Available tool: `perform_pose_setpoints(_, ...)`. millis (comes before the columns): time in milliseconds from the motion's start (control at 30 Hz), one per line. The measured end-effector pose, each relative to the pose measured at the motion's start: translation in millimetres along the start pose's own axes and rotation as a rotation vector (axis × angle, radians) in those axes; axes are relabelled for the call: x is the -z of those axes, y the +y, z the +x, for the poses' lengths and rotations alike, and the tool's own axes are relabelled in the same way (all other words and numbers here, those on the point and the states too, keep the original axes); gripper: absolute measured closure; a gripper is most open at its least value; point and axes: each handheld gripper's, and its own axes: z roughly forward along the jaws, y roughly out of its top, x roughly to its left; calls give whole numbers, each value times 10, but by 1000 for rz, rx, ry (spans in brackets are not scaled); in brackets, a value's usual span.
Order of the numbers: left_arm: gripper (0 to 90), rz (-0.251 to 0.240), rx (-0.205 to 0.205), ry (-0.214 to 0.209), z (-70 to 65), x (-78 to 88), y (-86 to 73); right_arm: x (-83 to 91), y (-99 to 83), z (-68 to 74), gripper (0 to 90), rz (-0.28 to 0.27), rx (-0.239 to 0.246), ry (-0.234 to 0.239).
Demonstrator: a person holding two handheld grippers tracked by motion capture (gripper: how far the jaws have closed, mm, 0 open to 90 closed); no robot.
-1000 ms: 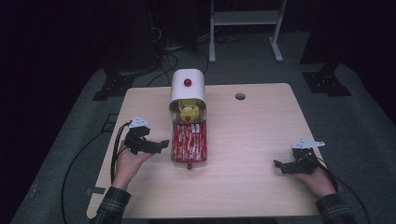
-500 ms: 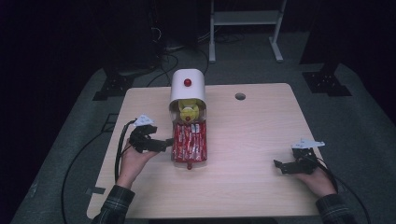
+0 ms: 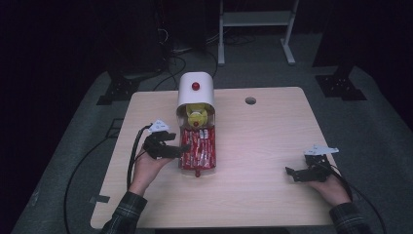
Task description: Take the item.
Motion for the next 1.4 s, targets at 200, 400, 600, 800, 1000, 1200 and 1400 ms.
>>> perform_pose_setpoints(200,295,14,-9,-22,-57,-60,34,-1,0,0,21,-1,0,0)
perform_pose_setpoints(400,318,25,-18,-36,-86,-117,57,-1,0,0,21,-1,0,0)
perform_pose_setpoints(600,320,32,-18,-36,-104,-192,62,-1,0,0,21,-1,0,0)
perform_pose_setpoints(800,318,47,-23,-40,-117,-271,65,-1,0,0,21,-1,0,0)
perform_pose_setpoints(1000,312,55,-24,-47,-124,-343,51,-1,0,-1,21,-1,1,1)
perform_pose_setpoints(1200,310,64,-25,-52,-135,-408,43,-1,0,-1,21,0,0,1)
perform_pose_setpoints(1400,321,77,-34,-46,-144,-438,32,-1,0,-1,21,-1,1,1)
